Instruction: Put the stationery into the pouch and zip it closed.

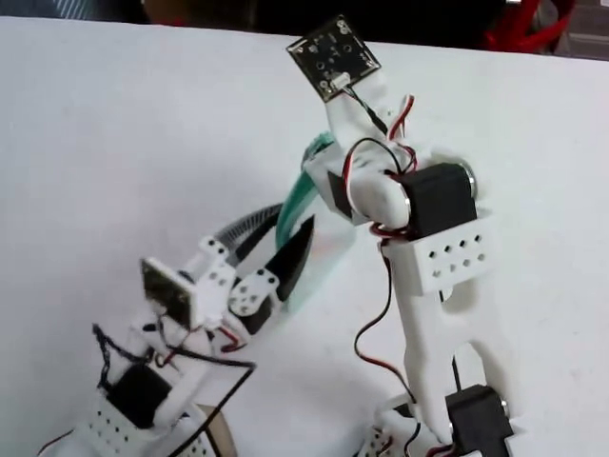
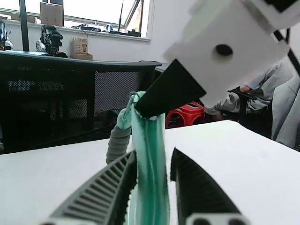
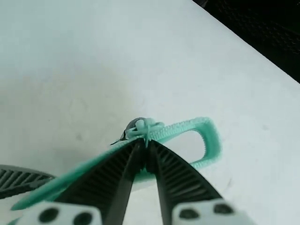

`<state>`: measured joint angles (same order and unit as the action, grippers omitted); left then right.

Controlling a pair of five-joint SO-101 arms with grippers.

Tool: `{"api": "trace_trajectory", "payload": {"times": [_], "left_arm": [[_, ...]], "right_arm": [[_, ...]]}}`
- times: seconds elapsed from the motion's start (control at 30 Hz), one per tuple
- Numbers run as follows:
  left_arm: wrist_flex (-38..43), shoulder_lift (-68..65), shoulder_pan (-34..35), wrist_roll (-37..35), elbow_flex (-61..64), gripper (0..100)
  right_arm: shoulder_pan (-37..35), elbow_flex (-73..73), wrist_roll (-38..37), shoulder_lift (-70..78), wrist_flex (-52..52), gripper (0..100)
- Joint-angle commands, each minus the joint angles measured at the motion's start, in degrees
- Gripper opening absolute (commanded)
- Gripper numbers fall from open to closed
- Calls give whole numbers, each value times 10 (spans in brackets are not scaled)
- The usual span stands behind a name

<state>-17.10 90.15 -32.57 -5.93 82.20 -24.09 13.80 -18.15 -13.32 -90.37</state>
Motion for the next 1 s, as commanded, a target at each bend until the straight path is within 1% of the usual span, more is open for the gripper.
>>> {"api": "trace_trajectory", "payload": {"times": [0.0,0.13,0.23,0.33,0.5,0.6,0.73,0.87,0.97], "left_arm": [[62,-94,-29,25,-42,77],[78,-133,-37,28,-43,24],[68,-131,-36,27,-43,24],[56,-112,-36,27,-23,24],[56,-35,-36,28,37,24],[50,26,-36,28,65,24],[4,97,-36,28,84,24],[-36,143,-36,28,83,24],[-40,144,-36,28,84,24]], "right_arm": [[-13,-35,5,7,-20,19],[-13,-35,5,7,-20,19],[-13,-35,4,7,-20,19],[-12,-35,4,7,-16,19],[-7,-32,4,7,2,19],[17,-34,4,8,32,19],[68,-34,0,8,63,19],[110,-34,0,10,95,19],[129,-34,0,11,112,19]]}}
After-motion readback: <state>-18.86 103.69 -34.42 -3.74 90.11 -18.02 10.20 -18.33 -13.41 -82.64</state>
